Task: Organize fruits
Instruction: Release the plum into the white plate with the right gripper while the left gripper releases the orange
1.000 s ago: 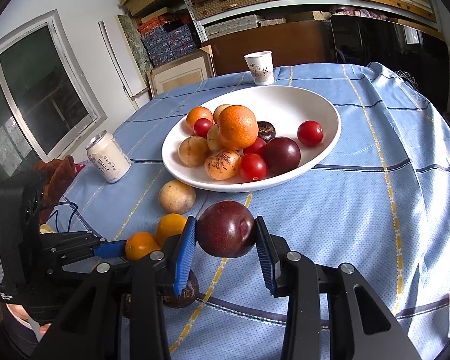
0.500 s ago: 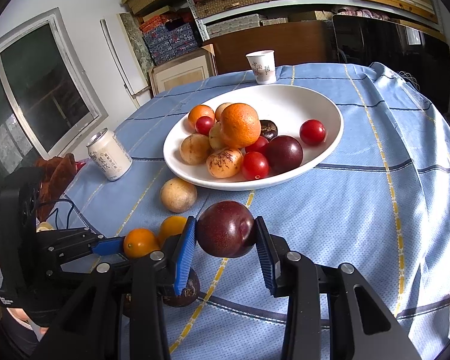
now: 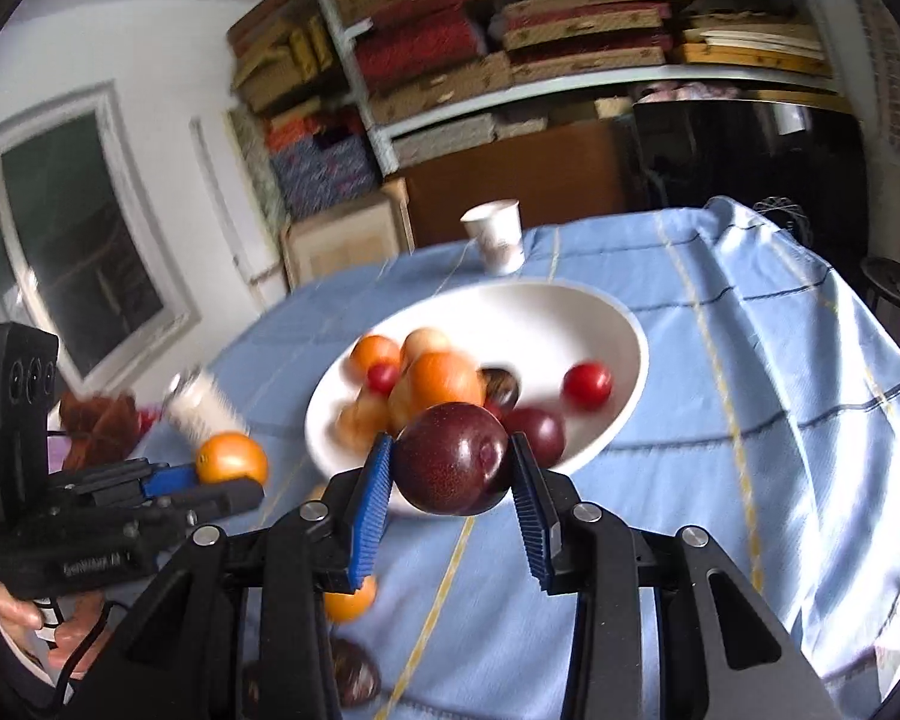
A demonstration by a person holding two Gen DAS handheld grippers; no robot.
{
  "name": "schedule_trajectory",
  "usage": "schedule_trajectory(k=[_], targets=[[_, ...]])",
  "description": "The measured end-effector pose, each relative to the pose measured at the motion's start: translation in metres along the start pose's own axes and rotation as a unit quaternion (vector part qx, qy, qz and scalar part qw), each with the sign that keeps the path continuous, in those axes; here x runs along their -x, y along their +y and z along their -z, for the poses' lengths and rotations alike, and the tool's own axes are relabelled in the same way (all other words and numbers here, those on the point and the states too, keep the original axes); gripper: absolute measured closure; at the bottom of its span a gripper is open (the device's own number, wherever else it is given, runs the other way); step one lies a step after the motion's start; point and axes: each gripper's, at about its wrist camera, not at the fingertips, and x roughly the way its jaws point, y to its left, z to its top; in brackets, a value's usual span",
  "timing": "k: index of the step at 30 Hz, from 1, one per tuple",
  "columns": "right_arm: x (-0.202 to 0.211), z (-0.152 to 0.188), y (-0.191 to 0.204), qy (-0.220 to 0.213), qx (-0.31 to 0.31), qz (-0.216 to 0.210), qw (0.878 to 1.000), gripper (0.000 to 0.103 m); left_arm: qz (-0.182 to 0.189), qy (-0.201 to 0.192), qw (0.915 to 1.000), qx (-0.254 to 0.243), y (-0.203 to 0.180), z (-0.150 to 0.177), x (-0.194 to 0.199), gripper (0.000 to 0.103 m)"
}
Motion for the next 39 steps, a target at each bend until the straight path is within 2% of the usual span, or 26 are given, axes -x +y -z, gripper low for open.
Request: schedule_trajectory(k=[3, 7, 9, 10, 11, 12, 14, 16, 18, 20, 22, 26, 27, 35, 39], targets=[[-0.016, -0.011, -0.012, 0.0, -0.01, 0.014, 1.0, 0.064, -0.013, -0.009, 0.9999, 0.0, 0.005, -0.03, -0.019, 0.067], [-0.04, -0.019, -0.023, 0.008, -0.009, 0.012, 1.0, 0.061, -0.015, 0.009, 0.9998, 0.001, 0.01, -0.059, -0.052, 0.066], [-0.039, -0.021, -0.023, -0.002, -0.01, 0.012, 1.0, 0.036, -0.024, 0.012, 0.9996, 0.008, 0.011, -0.063, -0.056, 0.041], [-0.034, -0.021, -0.021, -0.01, -0.008, 0.012, 1.0, 0.034, -0.032, -0.003, 0.9994, 0.014, 0.012, -0.064, -0.051, 0.024], [-0.027, -0.022, -0.018, -0.016, 0.001, 0.006, 1.0, 0.034, -0.041, -0.024, 0.9987, 0.015, 0.013, -0.063, -0.043, 0.016], [-0.02, -0.023, -0.013, -0.017, 0.013, 0.001, 1.0, 0.034, -0.052, -0.044, 0.9976, 0.01, 0.012, -0.061, -0.031, 0.014], [-0.003, -0.02, -0.002, -0.014, 0.035, -0.021, 0.999, 0.033, -0.062, -0.06, 0.9963, 0.007, 0.013, -0.055, -0.013, 0.007], [0.007, -0.014, 0.009, 0.005, 0.06, -0.052, 0.997, 0.026, -0.059, -0.069, 0.9957, 0.018, 0.016, -0.042, 0.005, 0.005], [0.014, -0.002, 0.024, 0.038, 0.102, -0.081, 0.991, 0.025, -0.051, -0.075, 0.9955, 0.028, 0.019, -0.027, 0.02, 0.005], [0.018, 0.015, 0.037, 0.068, 0.143, -0.081, 0.984, 0.025, -0.047, -0.079, 0.9951, 0.038, 0.024, -0.004, 0.031, 0.005], [0.015, 0.03, 0.044, 0.098, 0.158, -0.081, 0.979, 0.026, -0.058, -0.077, 0.994, 0.052, 0.03, 0.016, 0.033, 0.005], [0.006, 0.049, 0.05, 0.152, 0.161, -0.087, 0.971, 0.044, -0.076, -0.053, 0.9928, 0.076, 0.04, 0.036, 0.032, 0.005], [0.006, 0.053, 0.052, 0.158, 0.165, -0.087, 0.97, 0.048, -0.077, -0.054, 0.9925, 0.078, 0.04, 0.039, 0.034, 0.005], [0.002, 0.062, 0.057, 0.183, 0.187, -0.083, 0.961, 0.059, -0.092, -0.065, 0.9915, 0.065, 0.035, 0.044, 0.041, 0.005], [0.016, 0.052, 0.047, 0.159, 0.159, -0.096, 0.97, 0.06, -0.089, -0.064, 0.9922, 0.06, 0.032, 0.045, 0.042, 0.005]])
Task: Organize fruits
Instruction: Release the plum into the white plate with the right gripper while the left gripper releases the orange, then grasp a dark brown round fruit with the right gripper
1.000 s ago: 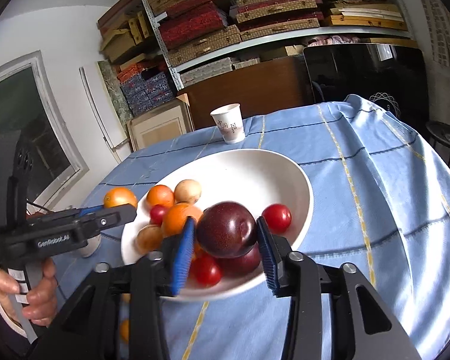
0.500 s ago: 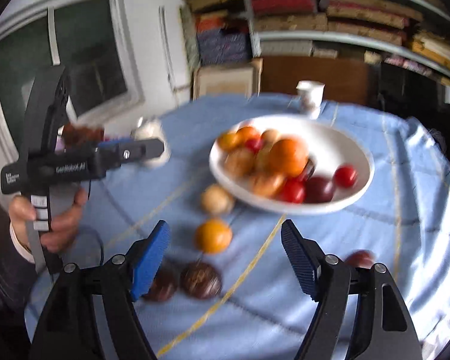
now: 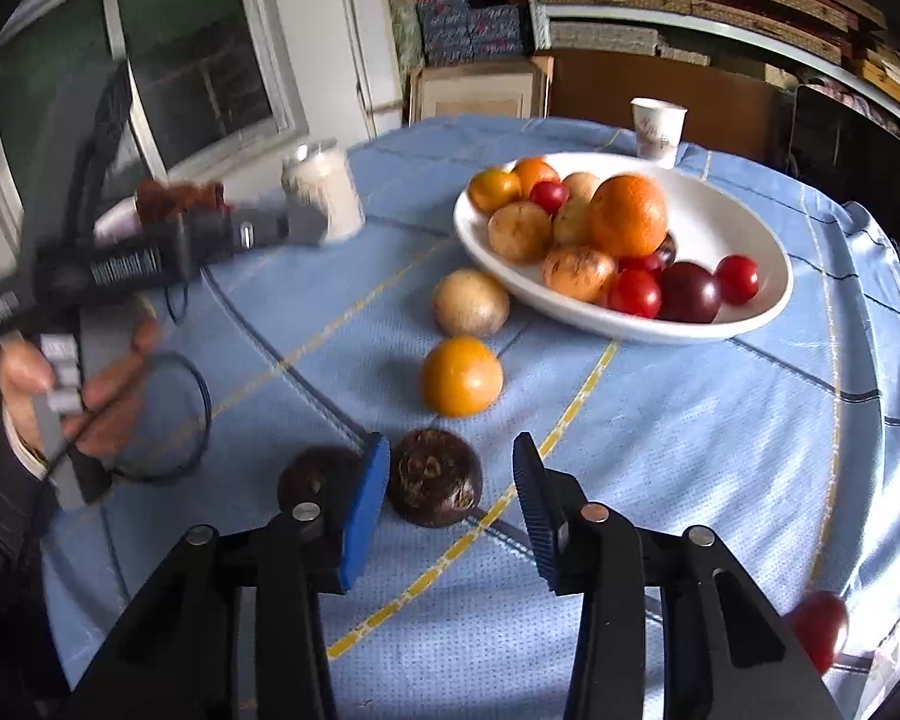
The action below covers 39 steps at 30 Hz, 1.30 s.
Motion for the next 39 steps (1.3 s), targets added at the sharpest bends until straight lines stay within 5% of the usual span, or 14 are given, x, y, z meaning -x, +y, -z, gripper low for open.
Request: schedule_trajectory(k=[7, 14, 17, 20, 29, 39], targets=[[0.005, -0.002, -0.013, -0.007, -0.023, 0.022, 0.999, 0.06, -0.005, 0.001, 0.9999, -0.011, -0.006, 0.001, -0.002, 0.005], [0.04, 0.0, -0.046, -0.066, -0.075, 0.06, 0.993, 0.059, 0.004, 0.009, 0.9999, -0.007, -0.006, 0.003, -0.003, 0.005], [0.033, 0.005, -0.049, -0.051, -0.084, 0.055, 0.994, 0.058, 0.008, 0.009, 0.9999, -0.011, -0.009, 0.004, -0.002, 0.005], [0.014, 0.008, -0.031, -0.017, -0.056, 0.005, 0.998, 0.058, 0.005, 0.006, 0.9999, -0.014, -0.01, 0.005, -0.001, 0.005], [-0.031, 0.01, 0.004, 0.057, -0.003, -0.007, 0.998, 0.058, 0.004, 0.004, 1.0, -0.004, -0.003, 0.005, 0.003, 0.005], [-0.026, 0.009, 0.004, 0.041, -0.02, 0.002, 0.999, 0.062, 0.001, 0.005, 1.0, -0.002, -0.001, 0.004, 0.006, 0.005]])
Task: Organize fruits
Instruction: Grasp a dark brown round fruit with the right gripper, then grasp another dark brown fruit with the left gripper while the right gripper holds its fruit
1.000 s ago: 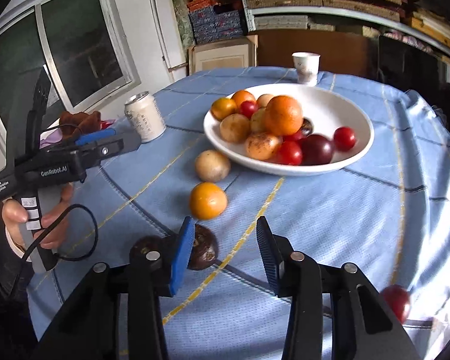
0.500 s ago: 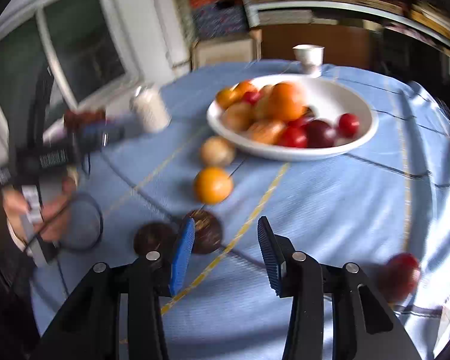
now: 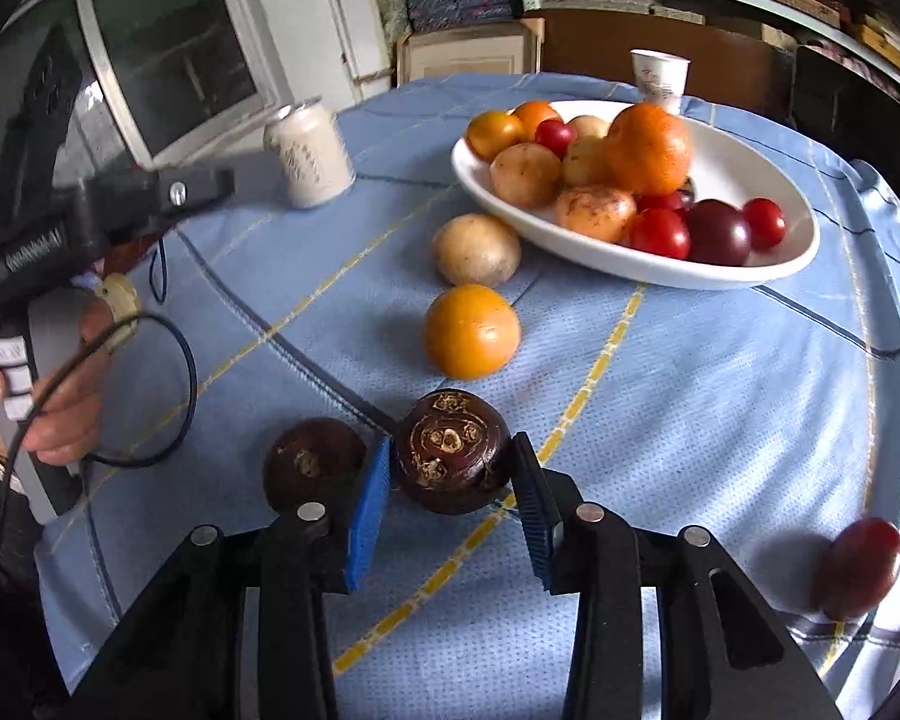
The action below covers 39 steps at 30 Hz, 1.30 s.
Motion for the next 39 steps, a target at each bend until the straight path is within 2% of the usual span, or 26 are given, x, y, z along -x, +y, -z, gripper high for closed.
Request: schedule_trajectory(k=[5, 9, 11, 12, 14, 20, 22, 26, 39], targets=[[0.029, -0.006, -0.02, -0.072, -0.039, 0.001, 0.997, 0.062, 0.006, 0.006, 0.9999, -0.008, 0.001, 0.0, 0.002, 0.005], [0.044, -0.007, -0.034, -0.101, -0.071, -0.006, 0.992, 0.062, 0.057, 0.051, 0.9932, -0.088, -0.022, 0.014, -0.002, 0.006], [0.047, -0.007, -0.035, -0.108, -0.071, 0.006, 0.992, 0.062, 0.087, 0.071, 0.9855, -0.127, -0.035, 0.024, -0.002, 0.033], [0.048, -0.007, -0.035, -0.108, -0.07, 0.008, 0.992, 0.062, 0.101, 0.08, 0.9825, -0.135, -0.04, 0.028, -0.004, 0.036], [0.047, -0.007, -0.034, -0.106, -0.068, 0.006, 0.992, 0.062, 0.134, 0.1, 0.9747, -0.148, -0.047, 0.036, -0.004, 0.051], [0.048, -0.006, -0.026, -0.1, -0.05, 0.002, 0.994, 0.062, 0.161, 0.128, 0.9576, -0.201, -0.068, 0.055, -0.006, 0.051], [0.049, -0.004, -0.025, -0.099, -0.05, 0.003, 0.994, 0.062, 0.163, 0.136, 0.9537, -0.213, -0.074, 0.06, -0.008, 0.056], [0.049, -0.005, -0.025, -0.099, -0.049, 0.003, 0.994, 0.062, 0.16, 0.138, 0.9544, -0.211, -0.072, 0.061, -0.009, 0.061], [0.047, -0.004, -0.021, -0.093, -0.044, 0.003, 0.995, 0.062, 0.15, 0.155, 0.9511, -0.221, -0.073, 0.065, -0.016, 0.061]])
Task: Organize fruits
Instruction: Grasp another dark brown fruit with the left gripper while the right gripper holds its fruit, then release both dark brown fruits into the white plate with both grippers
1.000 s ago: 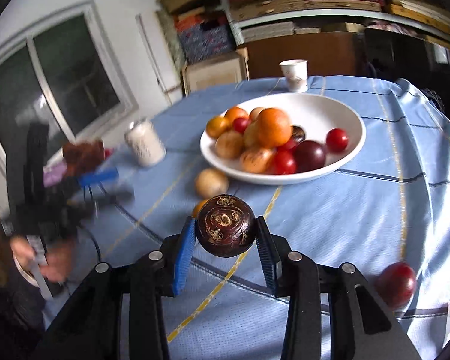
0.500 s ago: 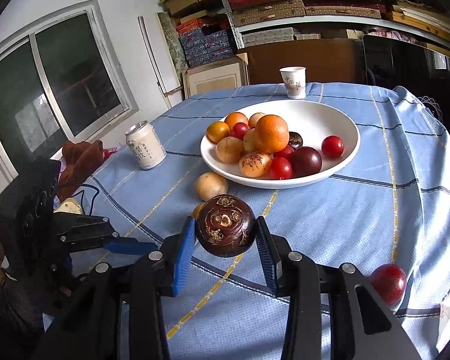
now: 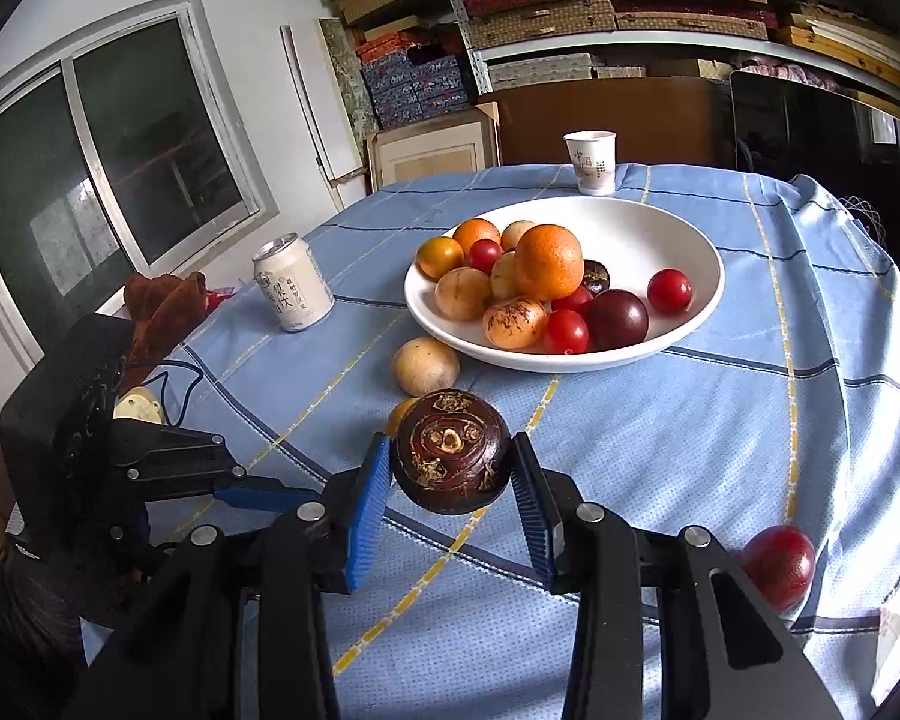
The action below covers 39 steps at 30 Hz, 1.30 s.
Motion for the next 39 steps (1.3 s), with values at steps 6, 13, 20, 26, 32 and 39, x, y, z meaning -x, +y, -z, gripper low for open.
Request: schedule_trajectory(k=[6, 13, 20, 26, 32, 39], targets=[[-0.001, 0.0, -0.004, -0.001, -0.008, -0.005, 1.0, 0.062, 0.009, -0.023, 0.9991, 0.034, 0.012, -0.002, 0.009, 0.061], [0.0, -0.002, -0.008, -0.015, -0.018, -0.013, 1.0, 0.062, -0.001, -0.066, 0.9943, 0.083, 0.034, -0.01, 0.025, 0.061], [0.009, -0.032, -0.035, -0.094, -0.085, 0.013, 0.992, 0.062, -0.027, -0.113, 0.9869, 0.112, 0.063, -0.066, 0.049, 0.061], [-0.023, -0.069, -0.075, -0.105, -0.153, 0.065, 0.981, 0.062, -0.123, -0.111, 0.9787, 0.121, 0.085, -0.141, 0.02, 0.061], [-0.054, -0.084, -0.095, -0.089, -0.158, 0.077, 0.98, 0.062, -0.156, -0.079, 0.9781, 0.113, 0.099, -0.177, -0.022, 0.061], [-0.041, -0.086, -0.083, -0.11, -0.137, 0.071, 0.982, 0.044, -0.215, -0.104, 0.9647, 0.111, 0.101, -0.176, -0.017, 0.033]])
